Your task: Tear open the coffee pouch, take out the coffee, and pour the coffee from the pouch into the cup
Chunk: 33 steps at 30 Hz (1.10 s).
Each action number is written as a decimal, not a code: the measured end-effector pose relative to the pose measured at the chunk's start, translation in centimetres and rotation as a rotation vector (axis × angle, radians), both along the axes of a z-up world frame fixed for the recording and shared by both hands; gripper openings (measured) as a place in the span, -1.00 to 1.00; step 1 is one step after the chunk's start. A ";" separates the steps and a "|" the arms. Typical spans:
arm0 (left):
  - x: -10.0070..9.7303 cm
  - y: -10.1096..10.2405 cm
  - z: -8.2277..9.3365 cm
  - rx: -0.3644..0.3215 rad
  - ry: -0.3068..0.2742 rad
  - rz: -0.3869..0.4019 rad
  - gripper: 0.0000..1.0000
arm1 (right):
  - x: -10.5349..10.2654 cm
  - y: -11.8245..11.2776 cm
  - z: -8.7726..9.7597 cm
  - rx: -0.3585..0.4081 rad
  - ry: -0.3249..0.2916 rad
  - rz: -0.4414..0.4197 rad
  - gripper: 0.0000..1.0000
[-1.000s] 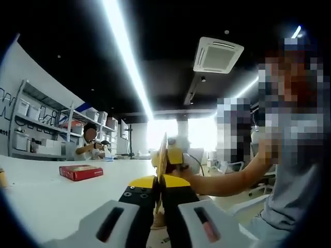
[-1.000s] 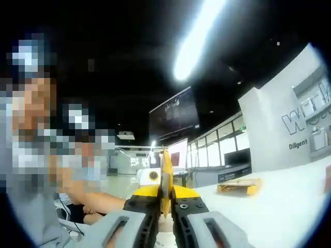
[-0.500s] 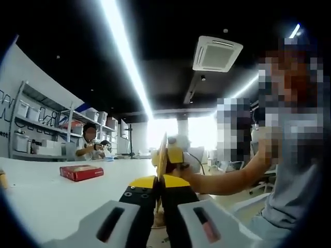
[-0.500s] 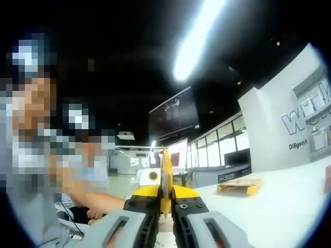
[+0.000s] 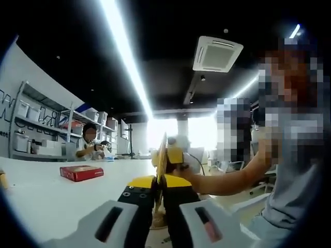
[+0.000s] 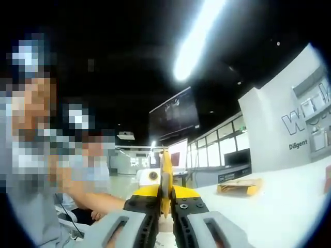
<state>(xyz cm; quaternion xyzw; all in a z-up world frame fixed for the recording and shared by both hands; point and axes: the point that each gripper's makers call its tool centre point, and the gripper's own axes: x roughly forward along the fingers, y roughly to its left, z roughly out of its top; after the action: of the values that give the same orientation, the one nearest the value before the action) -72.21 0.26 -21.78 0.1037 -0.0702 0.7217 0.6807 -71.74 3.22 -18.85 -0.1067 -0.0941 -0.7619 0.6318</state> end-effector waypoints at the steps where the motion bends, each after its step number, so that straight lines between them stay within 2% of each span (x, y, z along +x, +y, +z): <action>1: 0.0 0.0 0.0 0.002 -0.008 -0.003 -0.73 | 0.0 0.0 0.0 -0.002 0.002 -0.001 -0.84; 3: 0.1 0.0 0.0 0.003 -0.004 -0.001 -0.73 | 0.2 -0.2 0.0 0.002 0.002 -0.001 -0.84; 5: 0.1 0.1 0.0 -0.002 -0.003 -0.002 -0.84 | 0.3 -0.3 -0.1 0.007 0.004 -0.001 -0.84; 8: 0.2 0.0 -0.1 -0.007 0.001 -0.004 -0.86 | 0.5 -0.3 -0.1 0.009 0.005 0.001 -0.84; 15: 0.1 -0.1 0.2 0.011 -0.002 0.001 -0.73 | 0.5 -0.1 -0.1 0.003 0.005 -0.004 -0.84; 22: 0.3 0.0 0.0 0.000 0.008 0.001 -0.86 | 0.5 -0.2 -0.2 0.012 0.005 -0.003 -0.84; 29: 0.2 -0.1 0.2 0.012 0.004 0.008 -0.71 | 0.4 -0.2 -0.2 0.008 0.001 -0.005 -0.84; 33: 0.4 0.0 0.1 0.003 0.008 0.009 -0.76 | 0.4 -0.4 -0.2 0.013 -0.007 -0.009 -0.84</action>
<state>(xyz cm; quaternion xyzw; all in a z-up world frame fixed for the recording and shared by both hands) -71.85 0.31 -21.71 0.1081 -0.0682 0.7242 0.6777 -71.34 2.86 -19.07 -0.1002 -0.0909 -0.7657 0.6288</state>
